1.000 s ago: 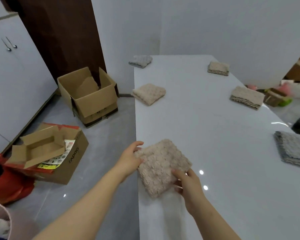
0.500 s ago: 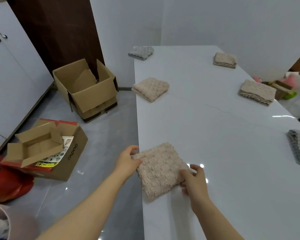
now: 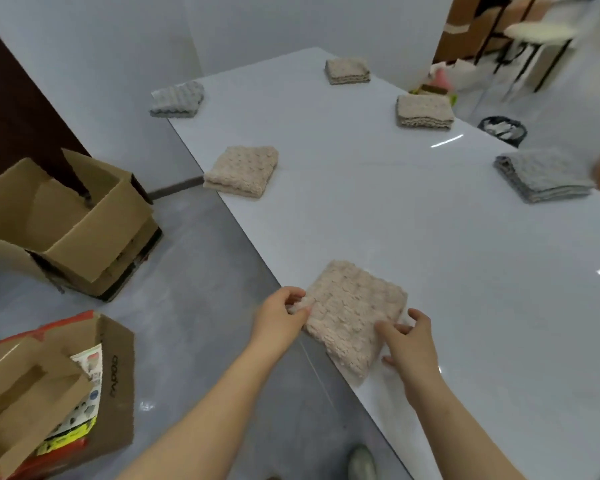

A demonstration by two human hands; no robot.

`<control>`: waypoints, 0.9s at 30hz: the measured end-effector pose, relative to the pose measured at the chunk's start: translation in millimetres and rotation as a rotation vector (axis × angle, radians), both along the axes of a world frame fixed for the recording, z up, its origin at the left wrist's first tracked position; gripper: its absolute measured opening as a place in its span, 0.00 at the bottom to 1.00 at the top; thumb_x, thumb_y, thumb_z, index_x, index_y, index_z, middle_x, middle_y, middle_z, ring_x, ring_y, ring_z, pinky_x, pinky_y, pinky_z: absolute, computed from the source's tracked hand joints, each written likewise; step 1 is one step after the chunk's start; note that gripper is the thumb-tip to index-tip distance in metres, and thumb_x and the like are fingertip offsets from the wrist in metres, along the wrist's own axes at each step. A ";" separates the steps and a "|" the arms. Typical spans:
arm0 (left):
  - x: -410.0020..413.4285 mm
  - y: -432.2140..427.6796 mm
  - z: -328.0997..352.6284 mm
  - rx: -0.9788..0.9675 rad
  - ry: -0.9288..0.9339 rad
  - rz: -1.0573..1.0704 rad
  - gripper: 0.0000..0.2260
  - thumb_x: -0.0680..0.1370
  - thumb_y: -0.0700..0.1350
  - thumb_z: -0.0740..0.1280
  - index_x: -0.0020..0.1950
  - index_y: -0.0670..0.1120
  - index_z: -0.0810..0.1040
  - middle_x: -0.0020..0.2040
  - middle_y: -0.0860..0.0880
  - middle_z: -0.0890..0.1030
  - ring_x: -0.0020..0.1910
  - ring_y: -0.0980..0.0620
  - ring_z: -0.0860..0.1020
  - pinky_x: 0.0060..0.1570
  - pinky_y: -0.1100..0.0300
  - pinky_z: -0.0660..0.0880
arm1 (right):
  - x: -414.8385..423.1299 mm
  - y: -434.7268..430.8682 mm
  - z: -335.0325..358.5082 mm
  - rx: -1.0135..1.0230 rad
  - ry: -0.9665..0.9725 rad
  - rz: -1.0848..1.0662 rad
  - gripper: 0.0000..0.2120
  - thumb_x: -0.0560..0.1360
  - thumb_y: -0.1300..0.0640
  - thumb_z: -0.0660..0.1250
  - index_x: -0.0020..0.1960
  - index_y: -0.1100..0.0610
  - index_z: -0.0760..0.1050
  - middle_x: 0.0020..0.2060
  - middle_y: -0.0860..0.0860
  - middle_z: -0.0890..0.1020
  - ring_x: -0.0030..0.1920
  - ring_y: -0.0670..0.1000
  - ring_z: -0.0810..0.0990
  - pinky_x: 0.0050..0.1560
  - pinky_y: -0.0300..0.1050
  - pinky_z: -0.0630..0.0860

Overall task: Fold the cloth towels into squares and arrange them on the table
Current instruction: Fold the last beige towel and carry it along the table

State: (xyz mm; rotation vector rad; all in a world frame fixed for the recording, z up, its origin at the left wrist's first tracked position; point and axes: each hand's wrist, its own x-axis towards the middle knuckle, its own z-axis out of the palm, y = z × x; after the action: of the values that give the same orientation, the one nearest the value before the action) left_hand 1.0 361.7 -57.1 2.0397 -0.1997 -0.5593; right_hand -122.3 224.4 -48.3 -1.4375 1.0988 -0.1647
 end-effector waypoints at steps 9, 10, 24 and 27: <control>34.2 -7.3 4.6 0.008 0.019 -0.141 0.08 0.73 0.40 0.68 0.48 0.52 0.77 0.47 0.55 0.79 0.46 0.51 0.78 0.55 0.52 0.77 | 8.6 21.2 -5.9 -0.039 0.006 -0.129 0.28 0.73 0.59 0.65 0.70 0.52 0.60 0.37 0.48 0.75 0.38 0.47 0.75 0.36 0.39 0.69; 39.0 -8.0 2.8 0.006 0.024 -0.154 0.08 0.73 0.40 0.68 0.48 0.52 0.76 0.47 0.54 0.78 0.47 0.50 0.78 0.56 0.51 0.76 | 10.3 22.7 -6.4 -0.052 0.012 -0.135 0.28 0.73 0.58 0.65 0.70 0.52 0.60 0.37 0.48 0.75 0.38 0.46 0.75 0.36 0.39 0.68; 88.3 -20.5 -6.0 0.172 -0.121 -0.716 0.17 0.75 0.46 0.66 0.64 0.49 0.71 0.53 0.52 0.75 0.48 0.54 0.72 0.47 0.64 0.67 | 47.7 52.8 -5.4 -0.163 0.159 -0.492 0.27 0.74 0.54 0.64 0.71 0.51 0.59 0.43 0.45 0.75 0.40 0.44 0.73 0.38 0.40 0.66; 94.3 -23.0 -4.7 0.160 -0.123 -0.772 0.16 0.75 0.46 0.66 0.62 0.50 0.72 0.51 0.52 0.76 0.47 0.53 0.75 0.46 0.61 0.70 | 48.2 65.5 -6.3 -0.130 0.133 -0.566 0.28 0.74 0.54 0.66 0.71 0.53 0.60 0.49 0.50 0.75 0.46 0.48 0.74 0.48 0.41 0.66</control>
State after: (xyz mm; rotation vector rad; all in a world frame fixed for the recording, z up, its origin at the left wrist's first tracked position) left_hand 95.4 338.7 -61.8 2.1146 -1.0714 -0.9359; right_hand -74.2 289.9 -54.6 -1.2291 1.6120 -0.5563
